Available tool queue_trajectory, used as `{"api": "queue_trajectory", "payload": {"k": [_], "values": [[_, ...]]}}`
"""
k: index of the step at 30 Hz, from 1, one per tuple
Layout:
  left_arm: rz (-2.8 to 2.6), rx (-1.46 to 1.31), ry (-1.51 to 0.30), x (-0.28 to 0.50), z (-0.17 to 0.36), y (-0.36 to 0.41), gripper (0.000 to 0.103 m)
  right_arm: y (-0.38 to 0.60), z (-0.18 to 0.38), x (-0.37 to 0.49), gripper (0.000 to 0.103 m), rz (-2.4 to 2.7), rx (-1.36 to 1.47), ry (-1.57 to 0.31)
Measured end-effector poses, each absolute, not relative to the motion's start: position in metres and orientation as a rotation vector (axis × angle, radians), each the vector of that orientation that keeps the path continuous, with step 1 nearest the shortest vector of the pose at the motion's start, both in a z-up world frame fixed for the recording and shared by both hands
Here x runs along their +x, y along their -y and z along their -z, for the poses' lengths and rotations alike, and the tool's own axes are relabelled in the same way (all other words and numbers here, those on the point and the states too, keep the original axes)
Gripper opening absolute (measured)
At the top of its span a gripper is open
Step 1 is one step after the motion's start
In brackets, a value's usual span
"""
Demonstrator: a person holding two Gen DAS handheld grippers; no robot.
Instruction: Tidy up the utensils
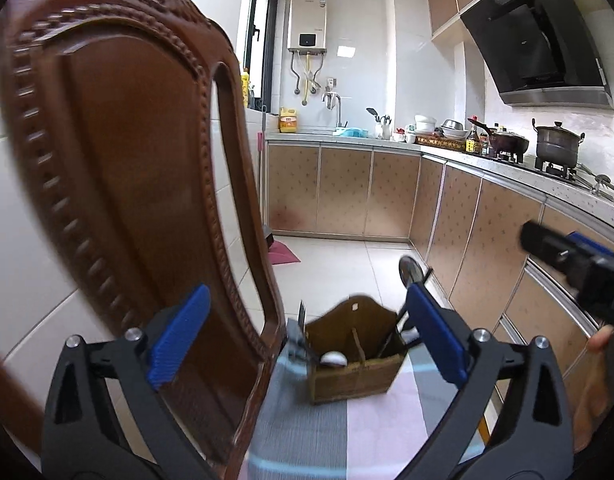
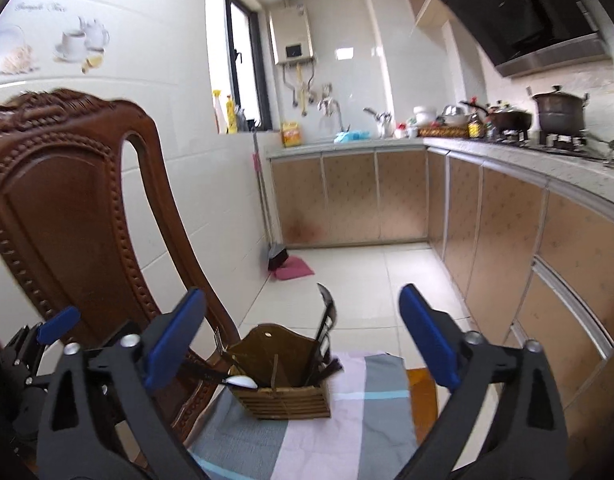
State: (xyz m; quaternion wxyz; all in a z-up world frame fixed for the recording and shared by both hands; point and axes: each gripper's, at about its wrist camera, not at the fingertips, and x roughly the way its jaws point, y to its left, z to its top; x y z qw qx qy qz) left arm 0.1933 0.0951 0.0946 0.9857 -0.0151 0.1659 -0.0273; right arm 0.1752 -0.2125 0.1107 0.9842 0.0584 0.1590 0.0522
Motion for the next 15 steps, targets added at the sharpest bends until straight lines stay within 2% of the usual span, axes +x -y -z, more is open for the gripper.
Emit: {"api": "queue_trajectory", "payload": {"k": [8,15], "values": [[0.064,0.005,-0.379,0.119,-0.064,-0.1,0.099,0.22,-0.074,0.087,0.1,0.044,0.0,-0.341],[0.064,0.016,-0.392,0.075,-0.049,-0.092,0.099,0.223,-0.039,0.045,0.1,0.084,-0.035,-0.41]]}}
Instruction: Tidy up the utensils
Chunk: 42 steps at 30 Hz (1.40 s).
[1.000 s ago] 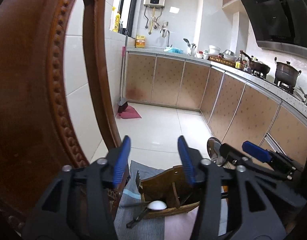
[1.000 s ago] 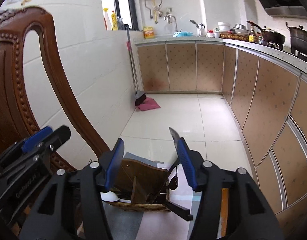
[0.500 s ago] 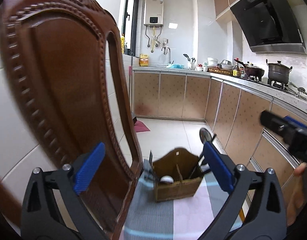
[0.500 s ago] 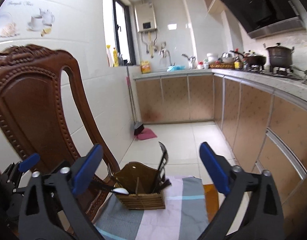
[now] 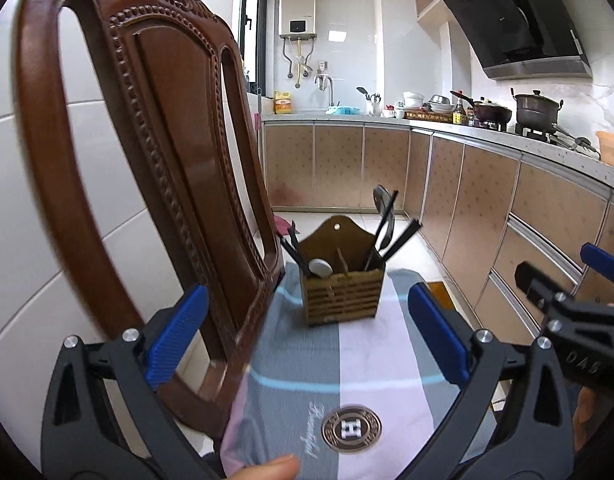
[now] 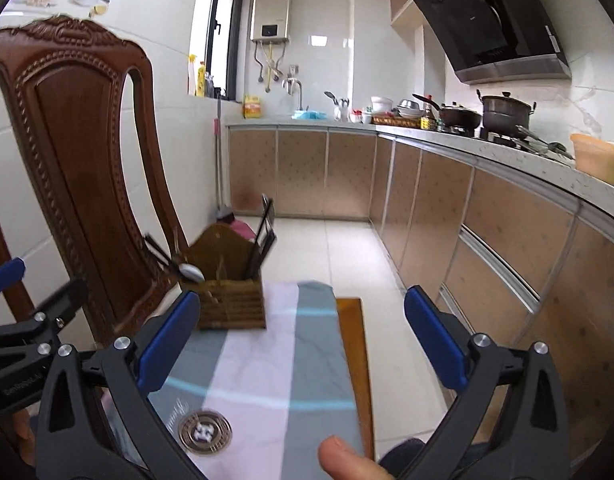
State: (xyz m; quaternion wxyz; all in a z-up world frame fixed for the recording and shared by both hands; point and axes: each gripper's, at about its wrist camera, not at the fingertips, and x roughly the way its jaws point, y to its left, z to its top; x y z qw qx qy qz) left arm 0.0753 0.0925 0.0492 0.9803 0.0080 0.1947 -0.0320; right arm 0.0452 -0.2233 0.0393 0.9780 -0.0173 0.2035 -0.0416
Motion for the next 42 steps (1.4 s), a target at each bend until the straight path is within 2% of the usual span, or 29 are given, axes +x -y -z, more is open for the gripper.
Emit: {"api": "queue_trajectory", "payload": {"k": [12,42], "values": [[0.092,0.046,-0.374,0.028,-0.057,-0.081,0.099,0.235,-0.038,-0.008,0.1,0.108,-0.018,-0.386],[0.075,0.035,-0.363,0.022,-0.064,-0.092,0.099,0.224,-0.052,-0.024,0.1,0.114,-0.048,-0.355]]}}
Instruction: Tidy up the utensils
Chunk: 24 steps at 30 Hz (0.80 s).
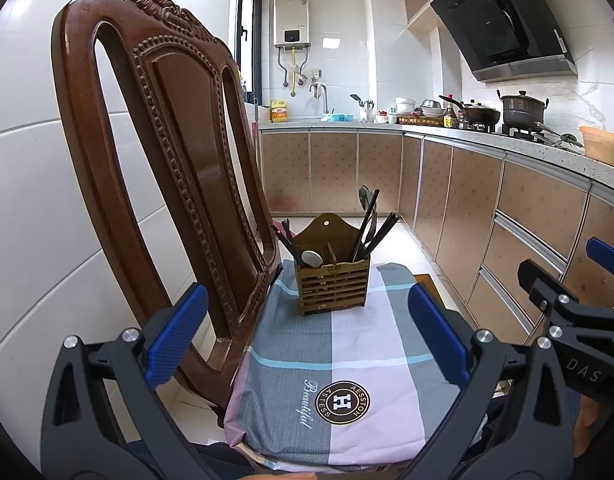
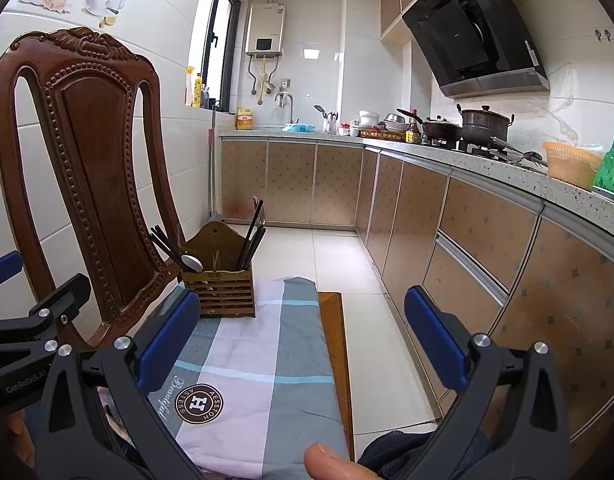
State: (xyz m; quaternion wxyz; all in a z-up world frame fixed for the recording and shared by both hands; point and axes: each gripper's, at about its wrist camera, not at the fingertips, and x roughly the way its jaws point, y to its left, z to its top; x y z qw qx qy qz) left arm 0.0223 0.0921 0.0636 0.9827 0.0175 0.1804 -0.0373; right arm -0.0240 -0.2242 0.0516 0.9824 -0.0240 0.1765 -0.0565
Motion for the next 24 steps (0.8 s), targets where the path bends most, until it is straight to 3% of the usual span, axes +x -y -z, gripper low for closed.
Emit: {"api": "queue_trajectory", "payload": {"k": [24], "values": [[0.06,0.043,-0.37,0.0216,-0.0579,-0.0963,0.099,0.2204,-0.0501,-0.0229,0.1,0.111,-0.056,-0.358]]}}
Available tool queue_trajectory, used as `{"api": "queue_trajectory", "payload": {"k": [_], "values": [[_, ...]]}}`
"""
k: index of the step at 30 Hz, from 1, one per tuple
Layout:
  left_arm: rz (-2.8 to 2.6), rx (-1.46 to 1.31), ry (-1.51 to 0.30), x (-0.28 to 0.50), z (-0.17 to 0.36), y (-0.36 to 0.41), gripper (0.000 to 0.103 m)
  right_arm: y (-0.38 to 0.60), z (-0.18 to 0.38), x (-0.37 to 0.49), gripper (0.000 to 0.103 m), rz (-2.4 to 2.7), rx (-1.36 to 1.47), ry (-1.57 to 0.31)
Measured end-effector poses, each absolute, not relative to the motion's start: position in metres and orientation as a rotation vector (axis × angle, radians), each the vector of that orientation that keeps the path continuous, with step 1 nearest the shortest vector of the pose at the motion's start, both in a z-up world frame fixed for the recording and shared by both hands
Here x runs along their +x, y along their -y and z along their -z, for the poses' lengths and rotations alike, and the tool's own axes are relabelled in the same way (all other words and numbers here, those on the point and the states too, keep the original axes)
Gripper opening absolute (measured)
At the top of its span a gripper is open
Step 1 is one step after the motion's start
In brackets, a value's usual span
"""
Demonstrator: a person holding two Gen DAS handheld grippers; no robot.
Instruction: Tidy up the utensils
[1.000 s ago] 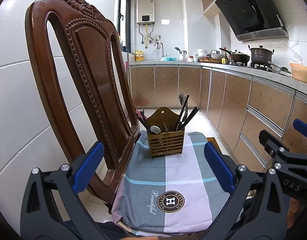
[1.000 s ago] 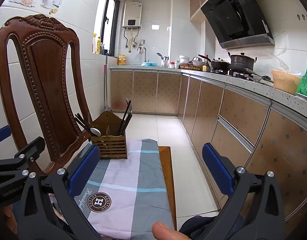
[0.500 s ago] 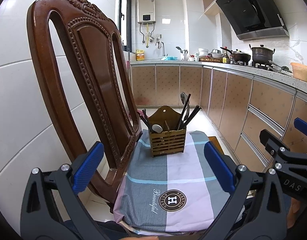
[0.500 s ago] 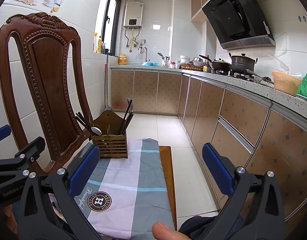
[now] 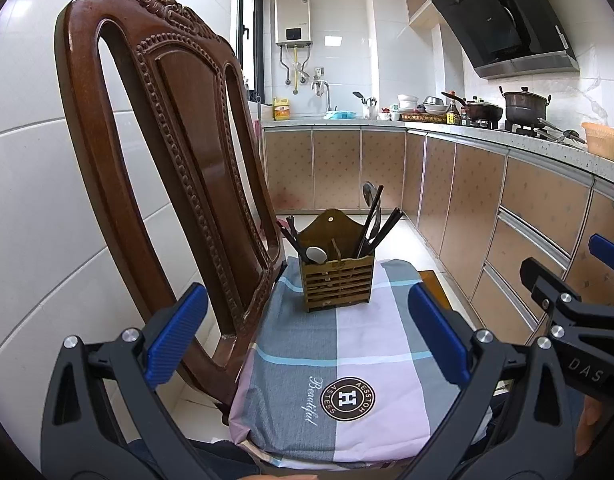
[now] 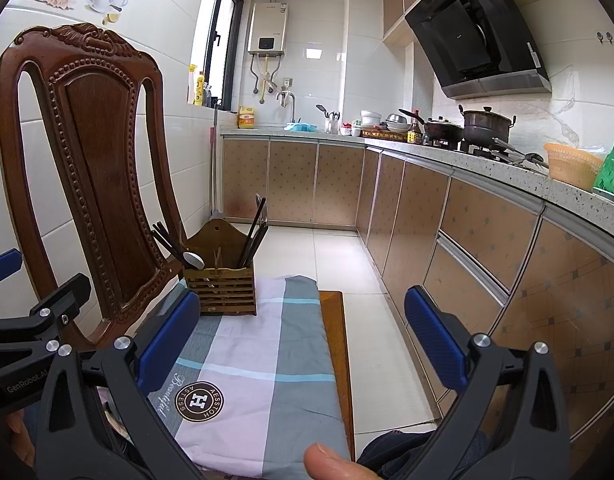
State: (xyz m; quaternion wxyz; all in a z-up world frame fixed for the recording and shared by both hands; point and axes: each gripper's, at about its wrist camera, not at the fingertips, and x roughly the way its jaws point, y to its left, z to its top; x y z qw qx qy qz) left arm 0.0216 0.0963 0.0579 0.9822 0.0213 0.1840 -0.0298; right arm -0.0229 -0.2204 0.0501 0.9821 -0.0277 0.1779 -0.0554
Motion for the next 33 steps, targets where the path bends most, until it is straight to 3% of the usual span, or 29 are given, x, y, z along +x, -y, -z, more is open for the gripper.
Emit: {"api": "queue_trajectory", "payload": {"k": [33], "values": [[0.086,0.055,-0.382,0.02,-0.057,-0.093,0.099,0.23,-0.046,-0.024,0.1,0.121,-0.06,-0.364]]}}
